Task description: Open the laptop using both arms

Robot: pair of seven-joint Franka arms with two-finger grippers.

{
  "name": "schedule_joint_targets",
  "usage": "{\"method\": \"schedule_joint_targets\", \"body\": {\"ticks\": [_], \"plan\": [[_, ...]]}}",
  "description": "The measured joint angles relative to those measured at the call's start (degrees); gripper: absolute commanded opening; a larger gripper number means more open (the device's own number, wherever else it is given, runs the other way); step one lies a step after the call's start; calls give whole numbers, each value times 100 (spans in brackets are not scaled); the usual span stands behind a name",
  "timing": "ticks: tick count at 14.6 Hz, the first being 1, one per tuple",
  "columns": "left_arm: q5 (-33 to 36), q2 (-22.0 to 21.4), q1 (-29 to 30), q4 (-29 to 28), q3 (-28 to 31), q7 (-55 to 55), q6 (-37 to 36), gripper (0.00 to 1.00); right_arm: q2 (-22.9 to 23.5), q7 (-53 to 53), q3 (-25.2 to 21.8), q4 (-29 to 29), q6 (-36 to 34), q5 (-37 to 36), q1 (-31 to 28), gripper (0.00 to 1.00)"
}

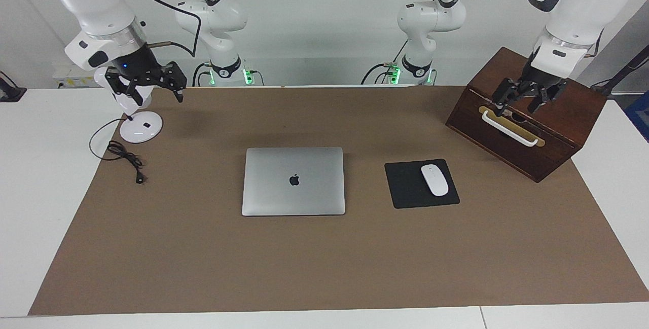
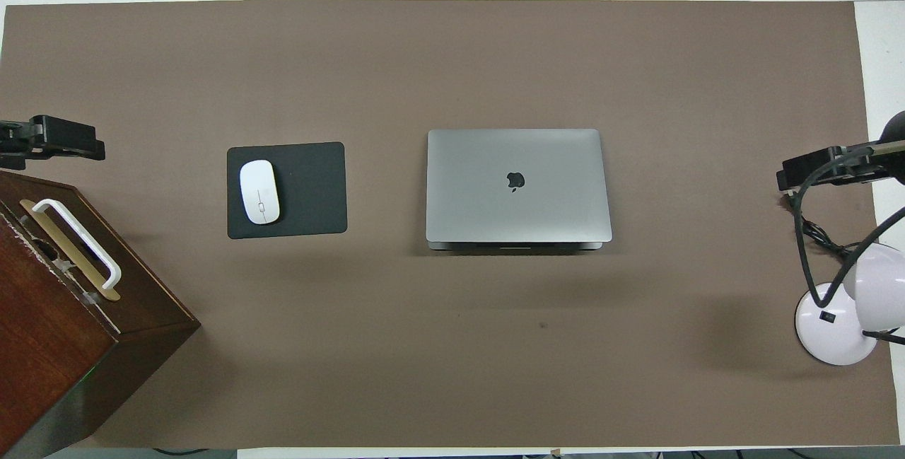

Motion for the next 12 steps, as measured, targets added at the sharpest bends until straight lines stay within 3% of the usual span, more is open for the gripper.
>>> {"method": "schedule_joint_targets", "body": {"ticks": [1, 12], "plan": [[0, -1, 0, -20, 0, -36, 83, 0, 0, 0, 1, 0, 0, 0, 0, 100], [0, -51, -16, -336, -34, -77, 689, 0, -13, -151, 101, -96, 23, 80, 28, 100]]}}
